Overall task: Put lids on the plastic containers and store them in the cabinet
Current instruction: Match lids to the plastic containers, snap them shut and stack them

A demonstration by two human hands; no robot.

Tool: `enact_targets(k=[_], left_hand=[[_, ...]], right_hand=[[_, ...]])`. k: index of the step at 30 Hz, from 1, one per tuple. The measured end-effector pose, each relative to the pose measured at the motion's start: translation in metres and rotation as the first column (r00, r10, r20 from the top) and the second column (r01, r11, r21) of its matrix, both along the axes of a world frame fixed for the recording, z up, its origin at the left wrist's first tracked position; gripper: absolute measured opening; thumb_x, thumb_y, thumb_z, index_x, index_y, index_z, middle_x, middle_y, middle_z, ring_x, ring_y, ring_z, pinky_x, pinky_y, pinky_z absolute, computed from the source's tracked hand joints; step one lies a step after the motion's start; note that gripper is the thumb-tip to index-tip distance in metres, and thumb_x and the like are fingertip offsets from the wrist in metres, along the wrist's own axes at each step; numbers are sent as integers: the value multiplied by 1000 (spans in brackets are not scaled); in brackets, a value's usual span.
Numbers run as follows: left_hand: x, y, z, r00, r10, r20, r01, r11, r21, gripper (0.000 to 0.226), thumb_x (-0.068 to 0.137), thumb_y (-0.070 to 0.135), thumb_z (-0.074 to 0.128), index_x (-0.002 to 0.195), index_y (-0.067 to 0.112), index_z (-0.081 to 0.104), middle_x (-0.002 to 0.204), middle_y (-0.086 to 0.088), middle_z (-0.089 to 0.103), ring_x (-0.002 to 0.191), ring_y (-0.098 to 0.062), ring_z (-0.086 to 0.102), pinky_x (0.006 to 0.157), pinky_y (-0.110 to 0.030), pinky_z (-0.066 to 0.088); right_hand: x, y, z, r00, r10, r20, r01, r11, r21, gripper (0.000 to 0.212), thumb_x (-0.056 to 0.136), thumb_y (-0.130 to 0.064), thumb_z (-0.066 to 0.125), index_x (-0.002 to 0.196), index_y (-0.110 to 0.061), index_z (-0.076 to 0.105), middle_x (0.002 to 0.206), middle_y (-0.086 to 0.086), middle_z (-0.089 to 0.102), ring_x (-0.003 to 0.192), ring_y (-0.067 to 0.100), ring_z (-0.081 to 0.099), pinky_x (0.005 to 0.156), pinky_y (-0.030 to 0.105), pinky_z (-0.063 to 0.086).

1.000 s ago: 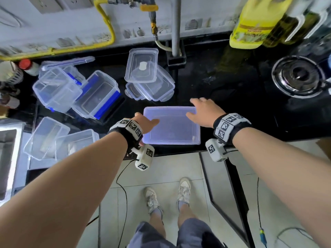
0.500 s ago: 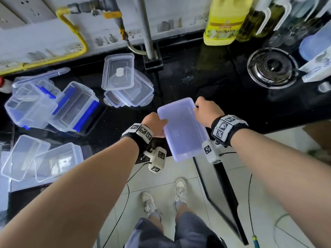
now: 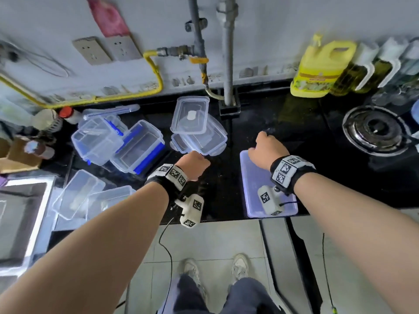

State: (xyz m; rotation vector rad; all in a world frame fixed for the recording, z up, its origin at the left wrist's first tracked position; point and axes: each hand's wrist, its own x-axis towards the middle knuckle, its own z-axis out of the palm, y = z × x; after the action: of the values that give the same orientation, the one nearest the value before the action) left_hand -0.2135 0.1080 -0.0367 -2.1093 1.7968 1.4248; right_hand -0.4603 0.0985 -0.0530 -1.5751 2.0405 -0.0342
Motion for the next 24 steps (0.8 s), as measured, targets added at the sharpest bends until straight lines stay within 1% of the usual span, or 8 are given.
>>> enact_targets(k=[2, 5, 8, 12, 18, 21, 22, 24], left_hand=[[33, -7, 11, 990, 140, 18, -139, 988, -64, 28, 101, 22, 57, 112, 1, 71, 110, -21, 76, 102, -39, 75, 91, -52, 61], [96, -12, 25, 970, 238, 47, -230, 964, -138, 23, 99, 22, 55, 90, 9, 71, 106, -22, 77, 102, -41, 74, 91, -53, 61], [161, -14, 30, 944, 323, 60, -308, 933, -184, 23, 98, 21, 54, 96, 5, 71, 92, -15, 73, 100, -41, 73, 88, -48, 61], [246, -26, 35, 900, 412, 138, -368, 892, -265, 20, 95, 24, 55, 79, 17, 63, 72, -1, 63, 81, -33, 64, 67, -31, 42], [338, -54, 35, 837, 530, 133, -460, 816, -351, 33, 87, 11, 54, 58, 14, 39, 54, -3, 40, 62, -29, 41, 51, -34, 30], [366, -66, 26, 821, 564, 91, -518, 803, -295, 26, 87, 14, 55, 62, 13, 47, 60, -5, 44, 67, -33, 45, 55, -34, 33], [371, -67, 26, 820, 566, 81, -534, 809, -248, 17, 88, 17, 56, 74, 9, 57, 67, -9, 53, 72, -38, 54, 58, -33, 41], [382, -68, 10, 807, 589, 51, -578, 804, -141, 39, 92, 25, 59, 117, -5, 60, 102, -22, 69, 99, -43, 69, 81, -40, 59]], right_hand=[[33, -13, 9, 997, 59, 49, -60, 998, 6, 39, 101, -33, 53, 130, -8, 50, 130, 16, 59, 112, 39, 64, 84, 42, 51], [98, -35, 19, 971, 188, 146, -194, 980, 31, 26, 100, -33, 53, 110, -10, 57, 101, 7, 60, 87, 28, 60, 78, 38, 48], [165, -52, 23, 938, 232, 257, -258, 964, 70, 26, 97, -27, 52, 76, -15, 48, 71, 6, 55, 66, 28, 57, 69, 38, 49], [252, -73, 26, 882, 174, 437, -269, 949, 165, 17, 99, -21, 52, 87, -10, 57, 80, 10, 64, 80, 29, 67, 76, 40, 60], [339, -102, 25, 850, 32, 525, -190, 949, 250, 19, 106, -21, 51, 108, -6, 62, 92, 12, 64, 71, 19, 63, 69, 34, 57], [374, -111, 19, 841, -3, 541, -173, 946, 275, 17, 106, -22, 50, 106, -9, 60, 84, 7, 58, 68, 18, 56, 63, 29, 50], [383, -112, 14, 848, 9, 531, -186, 941, 282, 18, 106, -23, 50, 105, -8, 61, 84, 7, 58, 69, 19, 57, 63, 30, 51], [397, -112, 1, 874, 50, 484, -217, 930, 296, 23, 104, -30, 55, 98, -9, 63, 84, 8, 60, 73, 22, 62, 69, 36, 58]])
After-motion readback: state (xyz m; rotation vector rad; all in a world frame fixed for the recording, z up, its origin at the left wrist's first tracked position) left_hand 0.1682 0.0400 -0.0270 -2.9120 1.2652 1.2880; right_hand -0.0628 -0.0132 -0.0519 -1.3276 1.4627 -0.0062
